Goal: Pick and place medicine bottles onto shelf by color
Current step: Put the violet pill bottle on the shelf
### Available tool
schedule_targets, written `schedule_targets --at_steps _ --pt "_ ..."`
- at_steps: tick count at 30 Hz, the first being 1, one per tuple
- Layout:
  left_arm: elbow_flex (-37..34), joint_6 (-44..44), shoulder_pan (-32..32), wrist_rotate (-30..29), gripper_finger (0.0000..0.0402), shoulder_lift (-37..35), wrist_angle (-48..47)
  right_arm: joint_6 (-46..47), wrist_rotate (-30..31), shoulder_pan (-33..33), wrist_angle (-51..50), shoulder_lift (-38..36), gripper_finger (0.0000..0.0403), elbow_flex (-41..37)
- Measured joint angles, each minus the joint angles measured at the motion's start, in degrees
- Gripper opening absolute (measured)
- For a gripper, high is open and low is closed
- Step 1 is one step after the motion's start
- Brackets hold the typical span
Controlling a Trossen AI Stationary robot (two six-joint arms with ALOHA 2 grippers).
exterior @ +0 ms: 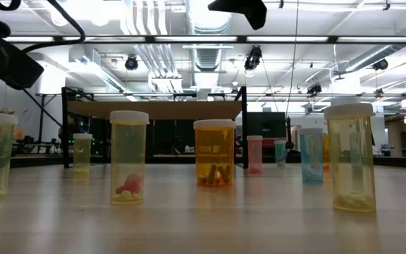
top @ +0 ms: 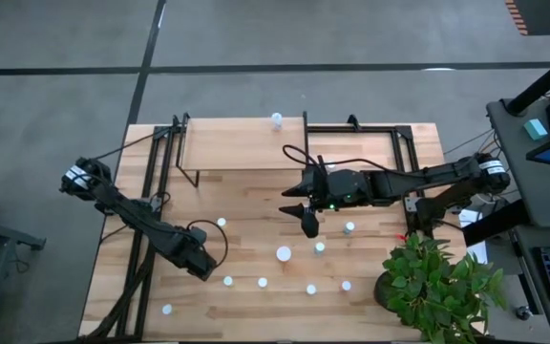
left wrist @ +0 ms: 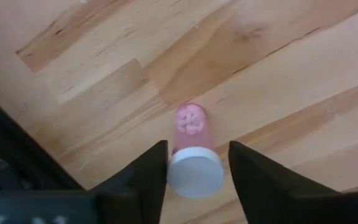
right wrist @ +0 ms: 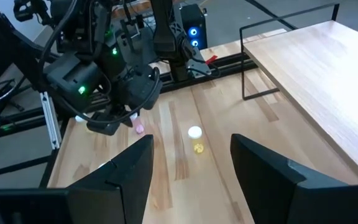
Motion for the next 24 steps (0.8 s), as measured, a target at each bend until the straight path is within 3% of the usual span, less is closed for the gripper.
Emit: schedule_targets --at_steps 6,12,14,19,24 --pt "0.0 -0.3 0.0 0.0 0.0091 -1.2 -0.1 -0.1 0.0 0.0 0.0 0.0 0.0203 0.0" --pt "2.8 -0.3 0.2 2.7 0.0101 -2.1 -0.2 -0.6 0.0 0.0 -0.1 0.0 0.0203 0.0" --pt "6.4 0.1 1.1 5.7 0.0107 -3.0 -0.2 -0.6 0.0 0.0 -0.1 0.0 0.0203 0.0" --pt "19.9 5.4 4.9 6.2 0.0102 -4.7 -1.4 -0.6 0.0 0.0 -0.1 0.0 0.0203 0.0" --pt "29.6 14.3 14.6 6.0 0.0092 -4.0 -11.3 -0.6 0.5 -0.3 0.0 0.0 0.0203 0.0"
